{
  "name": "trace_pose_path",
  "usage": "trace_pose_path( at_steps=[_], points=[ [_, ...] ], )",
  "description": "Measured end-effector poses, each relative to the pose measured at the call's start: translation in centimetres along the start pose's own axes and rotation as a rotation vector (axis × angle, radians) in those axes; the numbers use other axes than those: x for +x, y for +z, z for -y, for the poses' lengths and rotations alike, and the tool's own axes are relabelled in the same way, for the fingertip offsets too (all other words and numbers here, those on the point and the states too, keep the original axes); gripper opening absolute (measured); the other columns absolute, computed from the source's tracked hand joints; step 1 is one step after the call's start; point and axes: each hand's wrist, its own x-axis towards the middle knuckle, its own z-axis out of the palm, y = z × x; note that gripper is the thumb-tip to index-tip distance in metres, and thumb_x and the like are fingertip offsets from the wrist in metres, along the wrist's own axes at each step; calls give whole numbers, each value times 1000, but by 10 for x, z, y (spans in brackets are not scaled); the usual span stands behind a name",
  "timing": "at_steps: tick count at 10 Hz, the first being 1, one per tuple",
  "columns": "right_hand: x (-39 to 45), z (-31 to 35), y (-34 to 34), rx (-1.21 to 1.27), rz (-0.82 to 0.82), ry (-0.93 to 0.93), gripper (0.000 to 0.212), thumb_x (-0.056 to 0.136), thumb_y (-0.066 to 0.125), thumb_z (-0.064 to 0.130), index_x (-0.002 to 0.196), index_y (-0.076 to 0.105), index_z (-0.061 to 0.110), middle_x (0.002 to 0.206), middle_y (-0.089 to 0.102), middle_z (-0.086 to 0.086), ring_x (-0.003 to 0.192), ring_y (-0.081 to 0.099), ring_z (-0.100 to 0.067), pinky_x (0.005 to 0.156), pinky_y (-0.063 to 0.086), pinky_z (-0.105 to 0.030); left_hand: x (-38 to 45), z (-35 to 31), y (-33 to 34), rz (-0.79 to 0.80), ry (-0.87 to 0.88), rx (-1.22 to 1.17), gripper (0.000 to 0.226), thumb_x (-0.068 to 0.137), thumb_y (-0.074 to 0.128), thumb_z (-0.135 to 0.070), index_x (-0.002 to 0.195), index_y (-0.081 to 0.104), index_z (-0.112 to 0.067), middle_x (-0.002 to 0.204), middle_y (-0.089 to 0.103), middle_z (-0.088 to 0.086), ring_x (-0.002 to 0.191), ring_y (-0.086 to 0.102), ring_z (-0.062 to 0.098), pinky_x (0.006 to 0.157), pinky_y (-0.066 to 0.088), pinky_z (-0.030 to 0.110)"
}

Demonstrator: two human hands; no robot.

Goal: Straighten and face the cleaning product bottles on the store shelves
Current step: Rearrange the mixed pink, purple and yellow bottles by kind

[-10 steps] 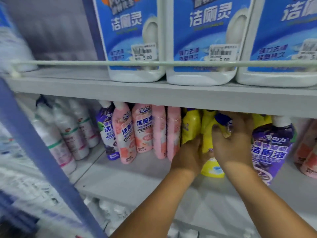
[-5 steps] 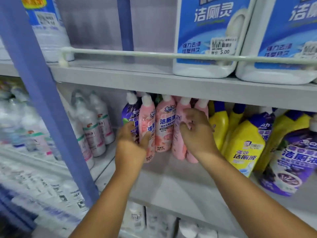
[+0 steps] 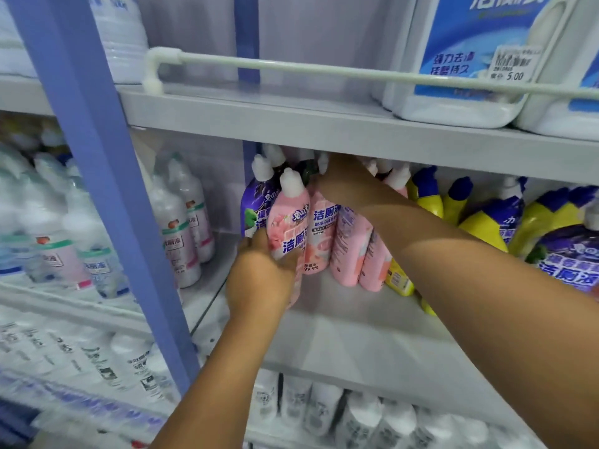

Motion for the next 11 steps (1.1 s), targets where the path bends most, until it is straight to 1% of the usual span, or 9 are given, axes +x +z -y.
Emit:
trace_pose_path(
  at_steps=[1, 2, 3, 5, 6, 8, 9, 10, 11],
  points=[
    [-24, 25, -16, 62, -63, 0, 27, 90, 61, 29, 114, 65, 17, 102, 66, 1, 102, 64, -20, 78, 39, -23, -10, 16, -21, 43, 5, -31, 43, 82, 74, -50, 118, 60, -32, 115, 66, 0, 98, 69, 30, 78, 58, 44],
    [-37, 34, -23, 82, -40, -50, 33, 97, 57, 19, 128, 59, 9, 124, 60, -10, 117, 55, -26, 85, 31, -20, -18, 31, -34, 44, -3, -122, 43, 83, 74, -51, 120, 60, -38, 119, 62, -7, 98, 68, 21, 79, 57, 40],
    [-62, 34, -32, 126, -116, -132, 28, 97, 55, 15, 122, 59, 6, 112, 52, -5, 109, 54, -25, 80, 26, -20, -21, 41, -35, 81, -6, -274, 42, 85, 76, -45, 122, 57, -43, 117, 65, -14, 102, 67, 11, 82, 56, 36],
    [-122, 17, -66, 197, -336, -85, 16, 92, 65, 14, 105, 67, 5, 96, 53, 0, 89, 46, -13, 73, 32, -21, -20, 46, -29, 204, -10, -444, 43, 90, 73, -39, 121, 52, -60, 109, 69, -33, 104, 66, -3, 92, 57, 39],
    [-140, 5, -72, 169, -380, -66, 19, 89, 61, 15, 100, 67, 1, 94, 52, -4, 86, 42, -15, 70, 27, -21, -20, 43, -23, 241, 5, -501, 38, 89, 71, -39, 115, 55, -61, 111, 72, -27, 104, 70, 2, 93, 57, 44],
    [-165, -23, -75, 235, -404, 44, 19, 95, 68, 20, 112, 69, 12, 95, 50, 7, 83, 42, 1, 73, 35, -2, -33, 27, 4, 330, 44, -604, 54, 79, 63, -57, 131, 56, -43, 118, 72, -22, 111, 68, 4, 99, 55, 46],
    [-179, -28, -69, 407, -382, 119, 25, 93, 72, 27, 117, 66, 21, 100, 59, 18, 86, 57, 3, 74, 41, -4, -40, 21, 19, 380, 58, -660, 51, 81, 65, -53, 131, 56, -44, 120, 72, -20, 113, 68, 4, 100, 54, 47],
    [-197, -42, -48, 774, -132, 323, 45, 88, 79, 22, 128, 58, 24, 112, 74, 8, 100, 70, 0, 81, 56, -18, -47, 24, 33, 450, 35, -696, 53, 75, 71, -50, 126, 58, -48, 120, 73, -16, 114, 69, 8, 101, 53, 47],
    [-213, -65, -28, 923, 62, 381, 54, 82, 82, 19, 131, 60, 18, 121, 74, 1, 114, 69, -16, 96, 57, -39, -55, 29, 43, 503, 1, -704, 57, 66, 78, -50, 120, 62, -45, 114, 76, -14, 107, 72, 8, 96, 55, 42]
  ],
)
